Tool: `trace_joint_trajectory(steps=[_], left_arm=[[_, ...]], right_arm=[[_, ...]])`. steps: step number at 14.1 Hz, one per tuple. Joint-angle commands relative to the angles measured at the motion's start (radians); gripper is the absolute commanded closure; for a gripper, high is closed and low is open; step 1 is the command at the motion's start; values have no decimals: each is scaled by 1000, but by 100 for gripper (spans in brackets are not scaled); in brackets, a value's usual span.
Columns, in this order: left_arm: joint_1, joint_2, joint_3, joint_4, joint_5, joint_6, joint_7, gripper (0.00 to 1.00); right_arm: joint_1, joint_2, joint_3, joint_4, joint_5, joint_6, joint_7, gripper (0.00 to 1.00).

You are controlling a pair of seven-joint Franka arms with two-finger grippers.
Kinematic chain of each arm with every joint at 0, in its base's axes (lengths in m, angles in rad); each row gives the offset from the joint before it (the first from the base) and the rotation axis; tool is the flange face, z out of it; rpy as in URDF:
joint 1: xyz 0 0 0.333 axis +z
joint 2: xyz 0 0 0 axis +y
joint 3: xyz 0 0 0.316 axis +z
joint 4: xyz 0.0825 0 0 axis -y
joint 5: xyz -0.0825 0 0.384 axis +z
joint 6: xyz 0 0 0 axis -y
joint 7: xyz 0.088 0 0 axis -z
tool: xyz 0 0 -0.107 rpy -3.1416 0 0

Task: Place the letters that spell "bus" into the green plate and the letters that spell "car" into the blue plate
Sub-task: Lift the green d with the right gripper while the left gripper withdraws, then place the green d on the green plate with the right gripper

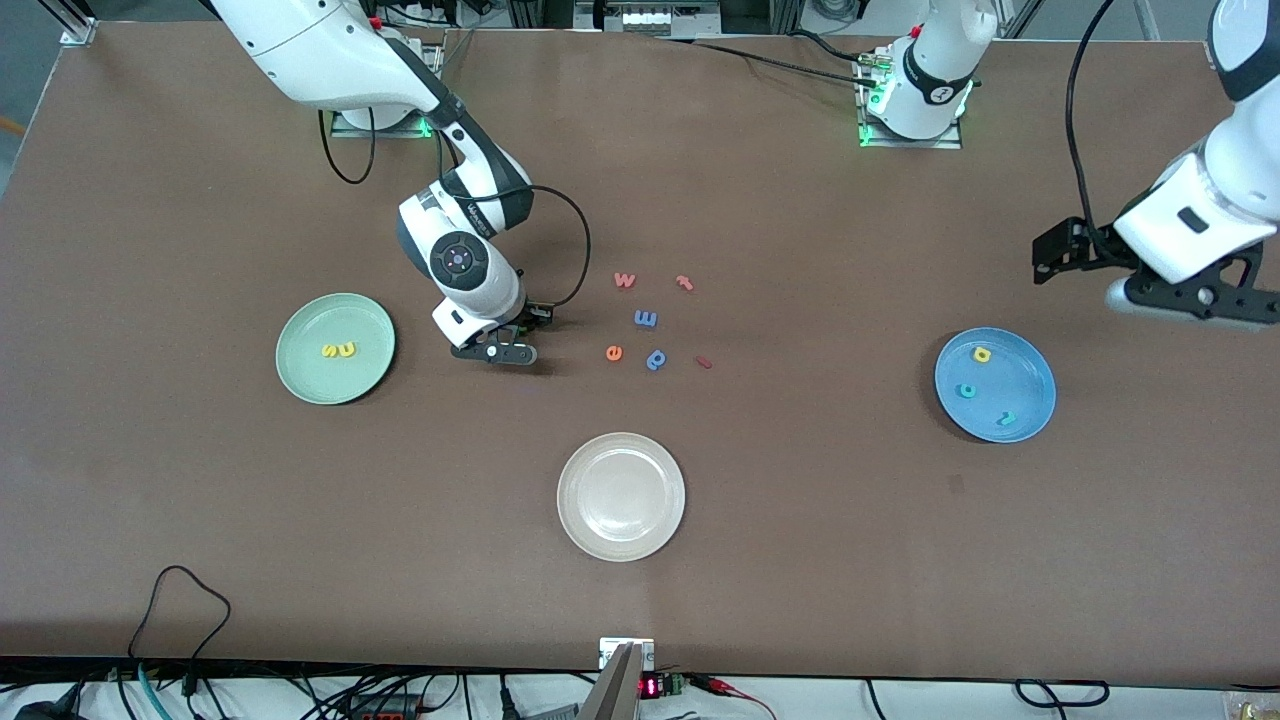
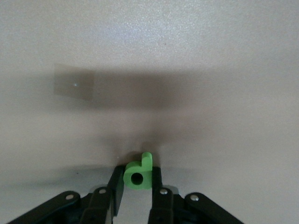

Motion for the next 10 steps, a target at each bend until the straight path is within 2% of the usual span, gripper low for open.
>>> trace_joint_trajectory(steps=[1,2,4,6,8,10], left_arm=[[-20,-67,25,-111,-15,93,9,0],[-20,-63,24,-105,-16,90,11,0],[-21,-58,24,-100,-15,91,11,0],[-23,-58,24,-97,-16,88,9,0],[-21,-58,24,-99,-16,84,14,0],[-34,-61,19,-97,-15,73,12,0]], right_arm=[[1,5,-3,-12,-9,11,14,92],[1,5,-3,-12,-9,10,9,96],[-5,-10,-7,-4,-12,-1,-18,99],[-22,-78,-32,8,-11,-63,-87,100],[-93,-142,-37,38,-11,-174,-200,100],[-185,-174,-39,40,-11,-211,-332,100]])
